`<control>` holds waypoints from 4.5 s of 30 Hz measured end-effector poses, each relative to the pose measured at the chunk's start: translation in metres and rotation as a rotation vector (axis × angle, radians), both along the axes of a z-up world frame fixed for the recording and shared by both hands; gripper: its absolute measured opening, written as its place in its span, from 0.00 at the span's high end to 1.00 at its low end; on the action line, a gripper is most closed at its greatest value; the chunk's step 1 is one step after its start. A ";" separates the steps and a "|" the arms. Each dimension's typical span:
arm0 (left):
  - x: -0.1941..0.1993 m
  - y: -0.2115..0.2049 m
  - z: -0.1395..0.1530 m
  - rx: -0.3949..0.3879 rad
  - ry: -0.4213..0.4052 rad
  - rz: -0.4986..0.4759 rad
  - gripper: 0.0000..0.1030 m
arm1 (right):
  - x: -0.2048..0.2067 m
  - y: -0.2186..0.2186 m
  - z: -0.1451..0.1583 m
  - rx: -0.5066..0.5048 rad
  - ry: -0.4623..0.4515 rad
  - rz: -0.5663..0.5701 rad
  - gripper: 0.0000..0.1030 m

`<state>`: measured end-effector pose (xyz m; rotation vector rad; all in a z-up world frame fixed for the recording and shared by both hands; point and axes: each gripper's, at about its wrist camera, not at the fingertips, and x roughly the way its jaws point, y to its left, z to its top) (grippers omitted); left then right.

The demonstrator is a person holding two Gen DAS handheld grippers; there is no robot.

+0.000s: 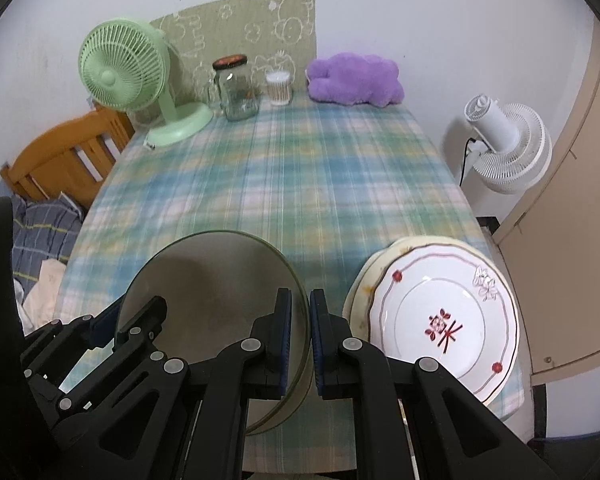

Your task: Organize plates and bowls

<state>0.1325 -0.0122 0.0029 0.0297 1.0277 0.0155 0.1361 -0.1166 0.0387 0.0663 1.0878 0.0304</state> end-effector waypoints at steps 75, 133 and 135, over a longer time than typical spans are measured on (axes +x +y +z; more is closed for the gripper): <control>0.012 0.004 -0.063 -0.072 0.206 0.067 0.15 | 0.040 -0.014 -0.104 0.289 0.339 0.087 0.51; 0.022 0.010 -0.057 -0.379 0.192 -0.264 0.50 | 0.021 -0.011 -0.077 0.224 0.296 -0.096 0.54; 0.023 0.008 -0.052 -0.380 0.188 -0.269 0.49 | 0.020 -0.014 -0.070 0.219 0.284 -0.106 0.54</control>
